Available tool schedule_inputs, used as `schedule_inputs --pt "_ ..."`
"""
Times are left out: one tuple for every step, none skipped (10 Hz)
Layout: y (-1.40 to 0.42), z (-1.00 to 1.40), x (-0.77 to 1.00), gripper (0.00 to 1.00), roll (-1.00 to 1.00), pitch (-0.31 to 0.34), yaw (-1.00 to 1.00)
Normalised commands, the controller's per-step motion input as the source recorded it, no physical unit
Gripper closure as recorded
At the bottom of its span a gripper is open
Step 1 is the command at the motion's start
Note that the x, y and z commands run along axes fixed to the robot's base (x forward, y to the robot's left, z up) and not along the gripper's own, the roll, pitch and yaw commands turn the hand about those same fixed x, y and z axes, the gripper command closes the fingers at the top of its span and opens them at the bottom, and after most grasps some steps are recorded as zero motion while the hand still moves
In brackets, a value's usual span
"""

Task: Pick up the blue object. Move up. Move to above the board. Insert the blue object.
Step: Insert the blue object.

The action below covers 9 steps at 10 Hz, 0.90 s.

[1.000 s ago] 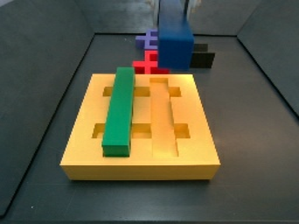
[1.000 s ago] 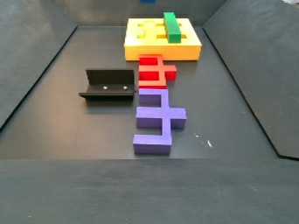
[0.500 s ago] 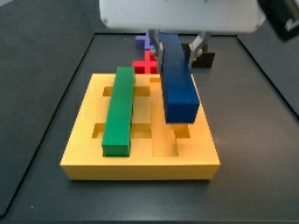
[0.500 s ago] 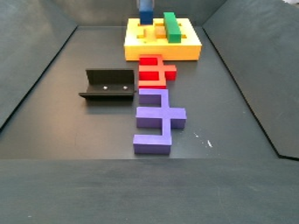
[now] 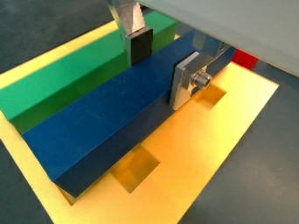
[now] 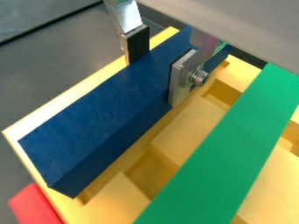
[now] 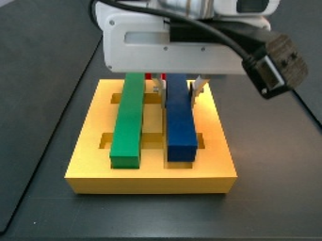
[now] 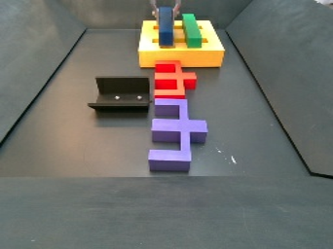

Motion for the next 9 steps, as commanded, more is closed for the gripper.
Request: schedule_inputs --pt "-0.27 -0.28 0.00 1.00 0.22 0.000 0.00" --pt "-0.13 -0.27 -0.08 1.00 0.25 -0.007 0.00" --pt "0.00 -0.34 -0.01 1.00 0.26 0.000 0.00" --pt "0.11 -0.23 -0.02 1.00 0.23 0.000 0.06" --pt "0.16 -0.22 -0.09 1.00 0.24 0.000 0.08" --pt "0.17 -0.15 -0.04 1.00 0.24 0.000 0.14" --pt "0.00 -0.21 0.05 1.00 0.19 0.000 0.18" --pt "0.00 -0.29 0.11 1.00 0.13 0.000 0.06" --pt "0.00 0.00 0.00 1.00 0.00 0.000 0.00"
